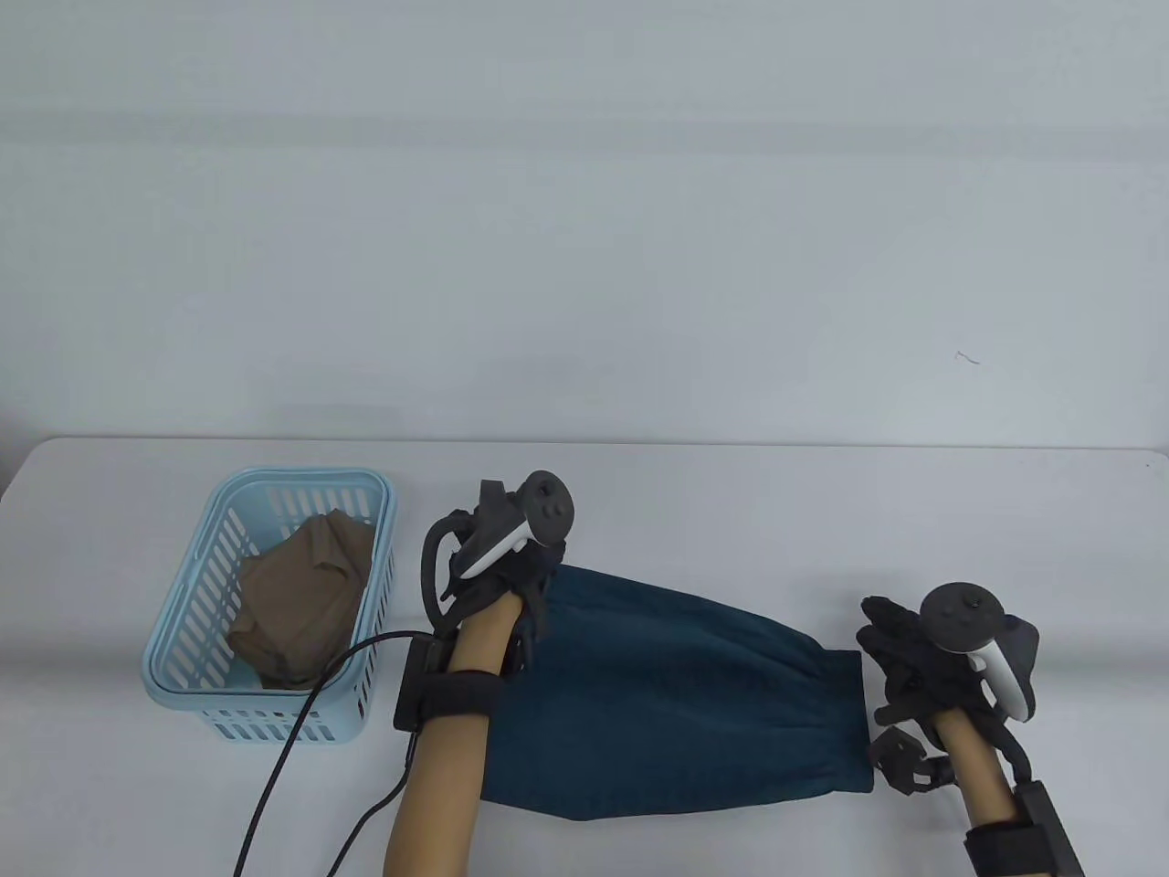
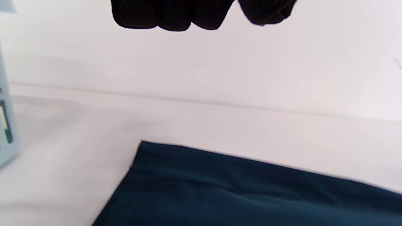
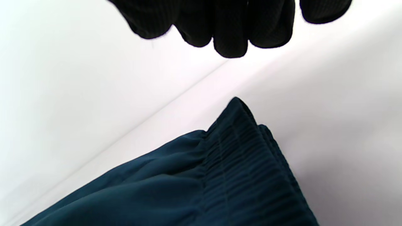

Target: Roll shorts into tight roll

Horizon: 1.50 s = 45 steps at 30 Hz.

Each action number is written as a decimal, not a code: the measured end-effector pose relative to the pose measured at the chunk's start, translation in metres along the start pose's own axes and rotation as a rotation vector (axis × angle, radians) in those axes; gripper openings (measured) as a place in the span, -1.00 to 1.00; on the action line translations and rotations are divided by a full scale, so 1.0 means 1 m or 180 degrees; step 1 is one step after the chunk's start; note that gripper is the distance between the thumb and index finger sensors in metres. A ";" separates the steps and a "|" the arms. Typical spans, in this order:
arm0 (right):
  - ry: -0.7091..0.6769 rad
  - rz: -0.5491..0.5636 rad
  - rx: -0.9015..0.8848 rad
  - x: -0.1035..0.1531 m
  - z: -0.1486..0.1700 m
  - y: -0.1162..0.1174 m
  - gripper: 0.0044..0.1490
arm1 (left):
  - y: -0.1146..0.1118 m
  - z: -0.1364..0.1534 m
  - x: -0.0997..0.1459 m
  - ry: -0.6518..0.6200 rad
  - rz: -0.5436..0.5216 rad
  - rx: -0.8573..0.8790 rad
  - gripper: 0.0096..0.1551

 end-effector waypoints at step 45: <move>-0.0881 -0.0701 0.1821 0.050 -0.029 0.119 -0.29 | -0.167 -0.053 0.112 -0.0772 0.0934 0.0065 -0.30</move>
Point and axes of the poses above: the tracker on the back of each hand, its own z axis roughly to the little-finger side, its own x axis roughly from the fingertips to the wrist, y = z × x, the point moved 2 cm from there along -x, roughly from the wrist to the fingertips, and after that the axes turned 5 degrees about y, right-handed, at the moved point
